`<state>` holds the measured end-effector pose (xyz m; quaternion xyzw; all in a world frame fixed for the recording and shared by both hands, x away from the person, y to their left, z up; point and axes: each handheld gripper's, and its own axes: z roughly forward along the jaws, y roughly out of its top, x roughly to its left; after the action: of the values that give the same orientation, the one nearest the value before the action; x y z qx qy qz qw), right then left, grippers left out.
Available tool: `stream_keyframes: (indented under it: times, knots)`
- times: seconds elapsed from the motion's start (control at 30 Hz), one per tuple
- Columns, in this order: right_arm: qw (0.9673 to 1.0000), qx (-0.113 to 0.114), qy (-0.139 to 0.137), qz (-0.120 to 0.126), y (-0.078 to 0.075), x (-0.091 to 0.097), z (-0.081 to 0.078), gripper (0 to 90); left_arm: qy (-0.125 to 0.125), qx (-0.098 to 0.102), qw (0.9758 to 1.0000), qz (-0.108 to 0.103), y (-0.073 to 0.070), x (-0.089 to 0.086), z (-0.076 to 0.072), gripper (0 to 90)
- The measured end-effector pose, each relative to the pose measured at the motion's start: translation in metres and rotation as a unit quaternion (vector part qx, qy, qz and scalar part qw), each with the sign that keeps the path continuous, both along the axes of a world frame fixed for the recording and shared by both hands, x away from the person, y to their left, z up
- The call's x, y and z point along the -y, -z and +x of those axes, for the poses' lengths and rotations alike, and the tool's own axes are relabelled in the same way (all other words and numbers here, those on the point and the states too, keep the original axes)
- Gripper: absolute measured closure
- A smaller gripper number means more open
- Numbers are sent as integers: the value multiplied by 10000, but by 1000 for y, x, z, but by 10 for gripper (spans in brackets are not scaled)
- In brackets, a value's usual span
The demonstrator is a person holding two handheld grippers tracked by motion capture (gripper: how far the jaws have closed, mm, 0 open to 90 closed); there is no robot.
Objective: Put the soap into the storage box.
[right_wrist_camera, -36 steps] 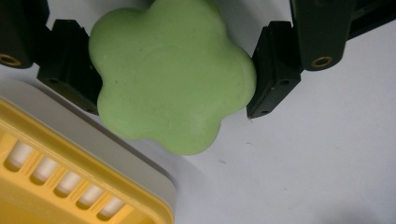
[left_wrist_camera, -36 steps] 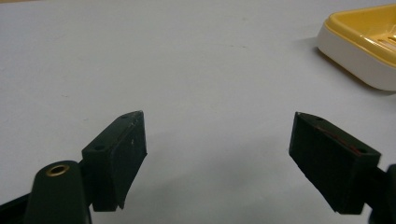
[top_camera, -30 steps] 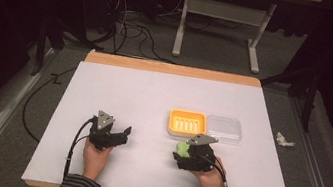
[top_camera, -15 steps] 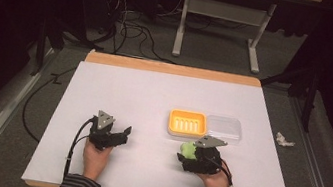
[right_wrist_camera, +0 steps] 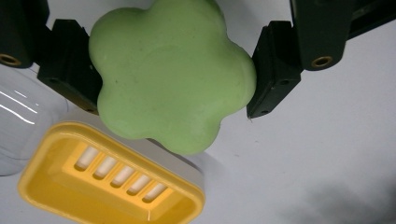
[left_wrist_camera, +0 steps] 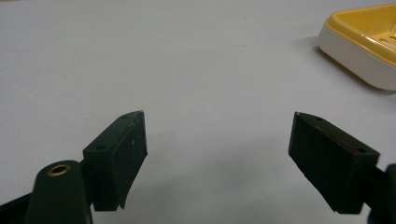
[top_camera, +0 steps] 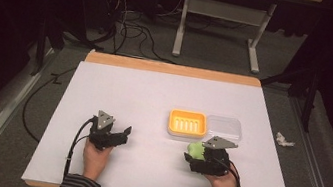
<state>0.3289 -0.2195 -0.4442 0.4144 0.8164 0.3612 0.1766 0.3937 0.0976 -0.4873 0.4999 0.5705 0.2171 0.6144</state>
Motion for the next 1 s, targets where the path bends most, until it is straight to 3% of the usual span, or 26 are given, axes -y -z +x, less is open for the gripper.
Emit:
stream_keyframes:
  times: [0.5, 1.0]
  knots:
    - [9998, 20, 140, 129, -9, 12, 3, 270, -2, 6, 10000, -8, 0, 0, 0, 199]
    - [9997, -52, 161, 187, -14, 14, 15, 270, 7, 3, 10000, -18, 0, -1, 0, 197]
